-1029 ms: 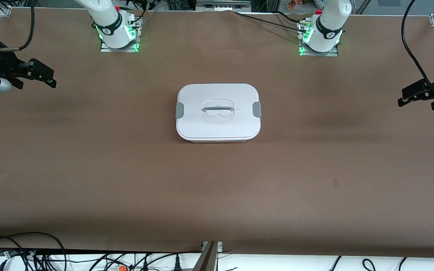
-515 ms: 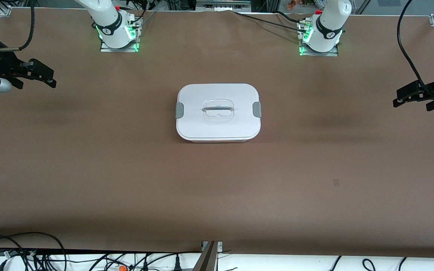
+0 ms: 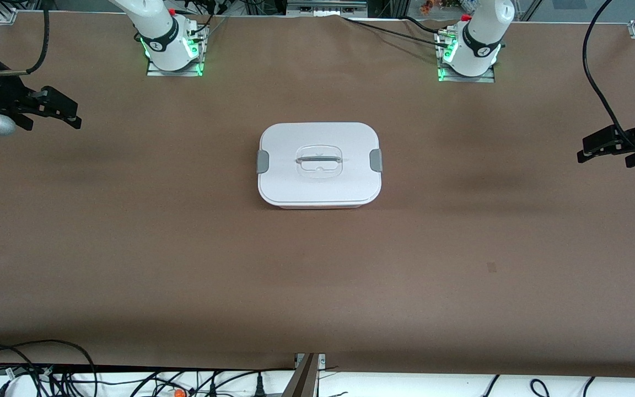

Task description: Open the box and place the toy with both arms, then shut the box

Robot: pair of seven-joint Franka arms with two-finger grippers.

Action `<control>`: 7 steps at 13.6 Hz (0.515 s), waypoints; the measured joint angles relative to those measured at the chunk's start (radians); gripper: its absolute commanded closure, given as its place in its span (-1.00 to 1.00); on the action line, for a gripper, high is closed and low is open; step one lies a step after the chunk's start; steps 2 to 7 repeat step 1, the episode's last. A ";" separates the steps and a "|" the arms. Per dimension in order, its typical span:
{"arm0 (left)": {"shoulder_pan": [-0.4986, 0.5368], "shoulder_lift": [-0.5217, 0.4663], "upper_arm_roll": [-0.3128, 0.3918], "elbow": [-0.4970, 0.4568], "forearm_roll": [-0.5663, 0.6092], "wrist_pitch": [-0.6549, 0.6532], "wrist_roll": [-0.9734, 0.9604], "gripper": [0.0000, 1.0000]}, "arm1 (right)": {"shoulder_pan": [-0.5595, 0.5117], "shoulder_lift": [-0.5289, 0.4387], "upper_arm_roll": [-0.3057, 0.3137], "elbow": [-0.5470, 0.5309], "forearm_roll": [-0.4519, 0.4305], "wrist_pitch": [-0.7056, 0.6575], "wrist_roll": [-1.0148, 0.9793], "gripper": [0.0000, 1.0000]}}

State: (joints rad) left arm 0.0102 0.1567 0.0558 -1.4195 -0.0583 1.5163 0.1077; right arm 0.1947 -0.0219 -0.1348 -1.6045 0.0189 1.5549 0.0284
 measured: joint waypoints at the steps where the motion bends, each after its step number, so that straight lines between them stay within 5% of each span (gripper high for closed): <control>1: 0.000 0.000 0.000 0.000 0.000 0.000 0.000 -1.00 | 0.000 0.000 0.000 0.000 0.000 0.000 0.000 -1.00; 7: 0.000 0.000 0.000 0.000 0.000 0.000 0.000 -1.00 | 0.000 0.000 0.000 0.000 0.000 0.000 0.000 -1.00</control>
